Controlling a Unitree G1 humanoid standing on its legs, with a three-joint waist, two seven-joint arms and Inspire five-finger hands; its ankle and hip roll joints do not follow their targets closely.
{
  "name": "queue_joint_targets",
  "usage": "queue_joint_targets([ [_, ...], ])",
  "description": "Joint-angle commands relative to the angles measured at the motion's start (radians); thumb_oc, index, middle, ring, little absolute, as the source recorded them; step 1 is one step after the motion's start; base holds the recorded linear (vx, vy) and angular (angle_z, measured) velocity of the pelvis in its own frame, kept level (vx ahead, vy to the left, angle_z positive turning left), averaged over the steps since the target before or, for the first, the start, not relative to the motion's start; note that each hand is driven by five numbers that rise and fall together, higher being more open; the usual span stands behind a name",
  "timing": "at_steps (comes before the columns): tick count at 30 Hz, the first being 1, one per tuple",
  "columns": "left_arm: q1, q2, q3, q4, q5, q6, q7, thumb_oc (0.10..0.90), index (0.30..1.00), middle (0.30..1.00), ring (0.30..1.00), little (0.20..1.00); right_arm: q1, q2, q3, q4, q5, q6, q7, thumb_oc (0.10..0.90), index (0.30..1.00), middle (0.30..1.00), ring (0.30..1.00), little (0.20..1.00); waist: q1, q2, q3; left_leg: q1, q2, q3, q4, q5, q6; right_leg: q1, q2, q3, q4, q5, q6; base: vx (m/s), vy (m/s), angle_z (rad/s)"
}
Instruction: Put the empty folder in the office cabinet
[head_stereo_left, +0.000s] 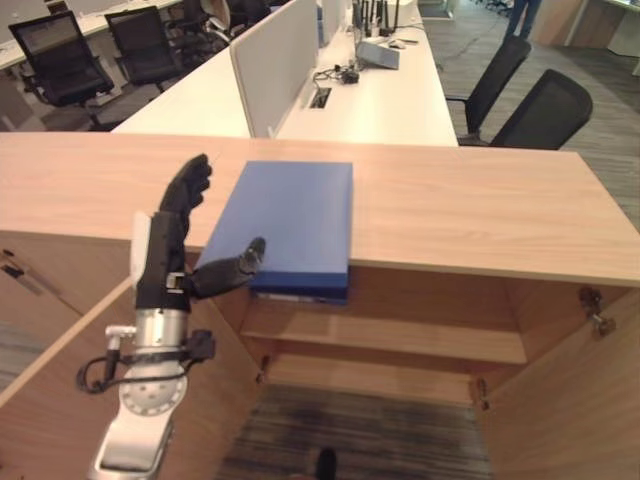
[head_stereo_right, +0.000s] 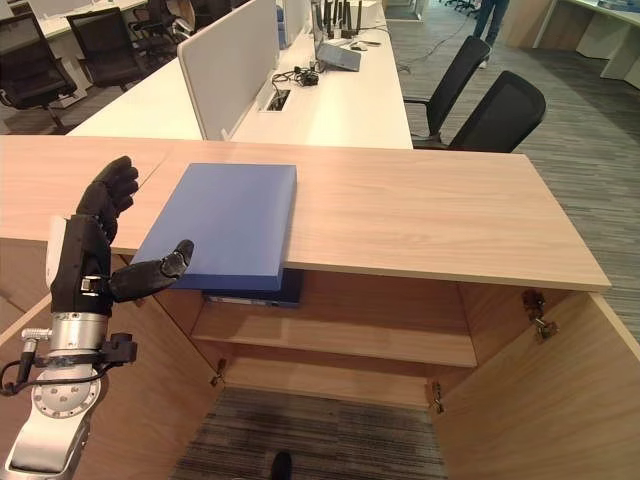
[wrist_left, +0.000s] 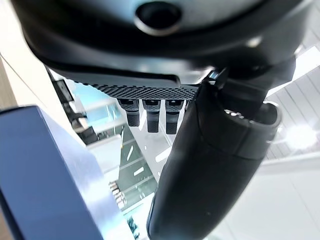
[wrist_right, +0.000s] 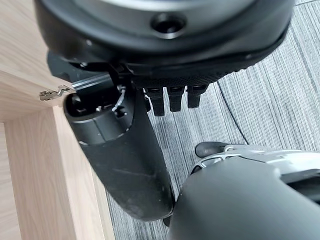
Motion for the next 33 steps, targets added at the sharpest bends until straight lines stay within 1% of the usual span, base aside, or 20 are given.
queue_joint_targets([
  [1,-0.07,0.064,0.064,-0.127,-0.03,-0.104,-0.034,0.8,0.9,0.9,0.9,0.9,-0.026,-0.015,0.033,0.001,-0.013,0.007,0.022,0.8,0.9,0.9,0.9,0.9,-0.011,-0.016,-0.042,0.064,0.023,-0.005,-0.004,-0.175,-0.042,-0.052,-0.028,-0.006,-0.054,0.08,0.04,0.0,0.0,0.0],
  [8,-0.108,0.144,0.058,-0.153,0.0,-0.107,-0.054,0.8,0.9,0.9,0.9,0.9,-0.024,-0.015,0.04,0.008,-0.012,0.009,0.04,0.8,0.9,0.9,0.9,0.9,-0.014,-0.015,-0.049,0.071,0.023,0.0,-0.004,-0.179,-0.045,-0.045,-0.029,-0.002,-0.056,0.08,0.042,0.0,0.0,0.0],
  [16,-0.108,0.185,0.053,-0.159,0.008,-0.1,-0.084,0.8,0.9,0.9,0.9,0.9,-0.022,-0.018,0.04,0.014,-0.016,0.012,0.043,0.8,0.9,0.9,0.9,0.9,-0.018,-0.013,-0.05,0.078,0.024,0.003,-0.004,-0.18,-0.046,-0.041,-0.028,0.003,-0.057,0.08,0.042,0.0,0.0,0.0],
  [19,-0.094,0.201,0.056,-0.155,0.048,-0.093,-0.083,0.8,0.9,0.9,0.9,0.9,-0.012,-0.016,0.054,0.0,-0.027,-0.006,0.045,0.8,0.9,0.9,0.9,0.9,-0.021,-0.011,-0.05,0.079,0.024,0.005,-0.004,-0.181,-0.046,-0.041,-0.028,0.004,-0.057,0.08,0.043,0.0,0.0,0.0],
  [22,-0.09,0.217,0.052,-0.153,0.066,-0.084,-0.103,0.8,0.9,0.9,0.9,0.9,-0.011,-0.012,0.045,-0.001,-0.01,0.005,0.053,0.8,0.9,0.9,0.9,0.9,-0.023,-0.01,-0.051,0.077,0.024,0.004,-0.004,-0.181,-0.045,-0.044,-0.027,0.007,-0.057,0.082,0.043,0.0,0.0,0.0],
  [25,-0.077,0.24,0.048,-0.149,0.119,-0.077,-0.122,0.8,0.9,0.9,0.9,0.9,-0.015,-0.006,0.043,0.001,-0.009,0.004,0.052,0.8,0.9,0.9,0.9,0.9,-0.026,-0.01,-0.053,0.076,0.025,0.004,-0.004,-0.181,-0.044,-0.046,-0.027,0.01,-0.057,0.082,0.042,0.0,0.0,0.0],
  [27,-0.053,0.262,0.054,-0.14,0.198,-0.067,-0.127,0.8,0.9,0.9,0.9,0.9,-0.011,-0.008,0.04,-0.007,-0.007,0.002,0.052,0.8,0.9,0.9,0.9,0.9,-0.027,-0.01,-0.054,0.077,0.026,0.006,-0.004,-0.183,-0.044,-0.047,-0.026,0.013,-0.057,0.082,0.042,0.0,-0.003,-0.04],
  [29,-0.042,0.277,0.058,-0.131,0.253,-0.063,-0.123,0.8,0.9,0.9,0.9,0.9,-0.01,-0.009,0.04,-0.014,-0.006,0.0,0.049,0.8,0.9,0.9,0.9,0.9,-0.028,-0.01,-0.054,0.077,0.026,0.008,-0.004,-0.183,-0.044,-0.047,-0.026,0.014,-0.057,0.082,0.042,0.0,-0.002,-0.02],
  [30,-0.042,0.277,0.057,-0.131,0.255,-0.064,-0.122,0.8,0.9,0.9,0.9,0.9,-0.009,-0.009,0.041,-0.015,-0.005,0.0,0.049,0.8,0.9,0.9,0.9,0.9,-0.028,-0.011,-0.054,0.077,0.026,0.008,-0.004,-0.183,-0.044,-0.047,-0.026,0.015,-0.057,0.082,0.042,0.0,0.0,0.0],
  [31,-0.034,0.291,0.06,-0.125,0.306,-0.059,-0.12,0.8,0.9,0.9,0.9,0.9,-0.008,-0.011,0.041,-0.02,-0.008,-0.001,0.049,0.8,0.9,0.9,0.9,0.9,-0.027,-0.011,-0.055,0.077,0.026,0.009,-0.004,-0.183,-0.044,-0.047,-0.025,0.015,-0.057,0.082,0.042,0.0,0.0,0.0],
  [33,-0.027,0.303,0.063,-0.115,0.359,-0.058,-0.115,0.8,0.9,0.9,0.9,0.9,-0.006,-0.012,0.046,-0.028,-0.011,-0.004,0.047,0.8,0.9,0.9,0.9,0.9,-0.028,-0.012,-0.056,0.077,0.026,0.01,-0.004,-0.184,-0.045,-0.048,-0.025,0.014,-0.057,0.082,0.043,0.0,0.0,0.0],
])
